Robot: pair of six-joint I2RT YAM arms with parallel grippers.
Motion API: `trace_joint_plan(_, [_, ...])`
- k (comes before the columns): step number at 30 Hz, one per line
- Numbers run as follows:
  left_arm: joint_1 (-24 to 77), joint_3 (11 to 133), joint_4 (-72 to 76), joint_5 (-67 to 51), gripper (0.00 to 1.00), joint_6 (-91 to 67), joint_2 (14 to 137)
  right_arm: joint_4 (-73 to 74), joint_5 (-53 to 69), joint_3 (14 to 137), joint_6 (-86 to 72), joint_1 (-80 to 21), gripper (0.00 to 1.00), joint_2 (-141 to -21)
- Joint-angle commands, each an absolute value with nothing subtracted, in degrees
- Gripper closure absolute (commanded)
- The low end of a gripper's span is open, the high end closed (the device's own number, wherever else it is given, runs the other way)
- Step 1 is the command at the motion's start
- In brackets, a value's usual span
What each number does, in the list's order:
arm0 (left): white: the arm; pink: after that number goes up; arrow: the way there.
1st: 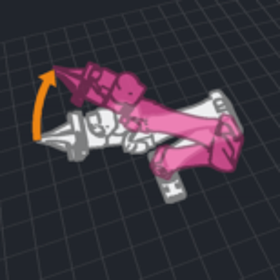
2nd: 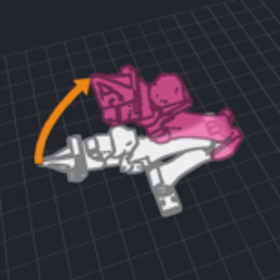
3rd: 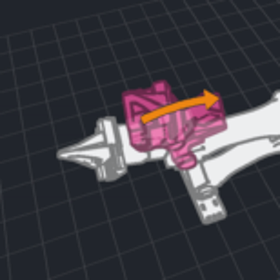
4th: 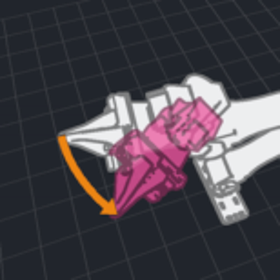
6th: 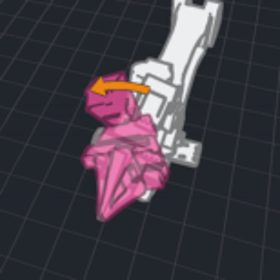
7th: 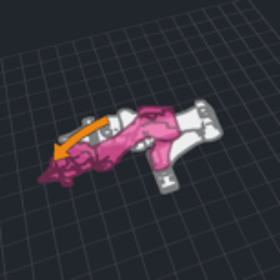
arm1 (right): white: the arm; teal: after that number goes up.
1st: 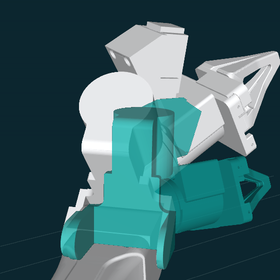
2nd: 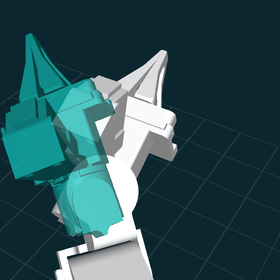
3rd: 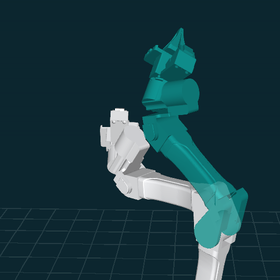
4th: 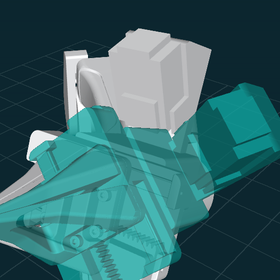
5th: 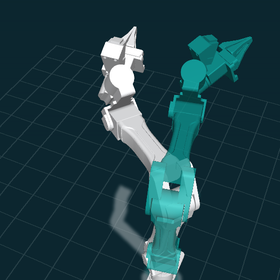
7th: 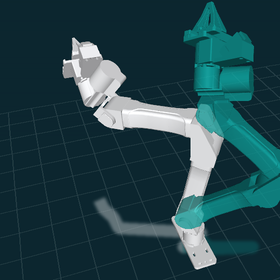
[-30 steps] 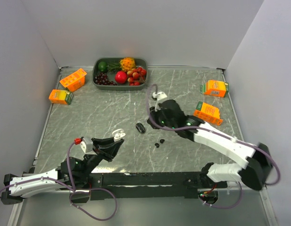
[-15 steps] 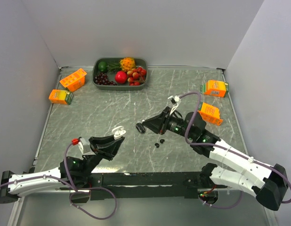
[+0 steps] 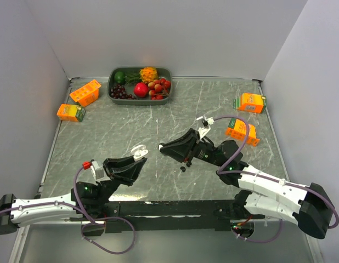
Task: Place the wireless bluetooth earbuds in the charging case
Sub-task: Pick up the earbud from the center of the board.
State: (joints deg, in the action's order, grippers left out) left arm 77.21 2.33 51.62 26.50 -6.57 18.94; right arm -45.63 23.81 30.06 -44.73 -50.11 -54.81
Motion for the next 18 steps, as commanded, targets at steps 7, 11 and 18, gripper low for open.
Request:
trace_joint_plan(7, [77.17, -2.02, 58.71, 24.61, 0.99, -6.68, 21.44, -52.47, 18.46, 33.39, -43.95, -55.37, 1.00, -56.25])
trace_joint_plan(11, [77.17, -2.02, 58.36, 23.91, 0.99, -6.59, 21.80, -52.65, 17.84, 34.89, -43.77, -56.60, 1.00, -58.44])
trace_joint_plan(18, [77.17, -1.06, 55.55, 22.76, 0.99, -5.89, 21.18, -48.36, 15.92, 38.31, -41.32, -58.18, 1.00, -60.29])
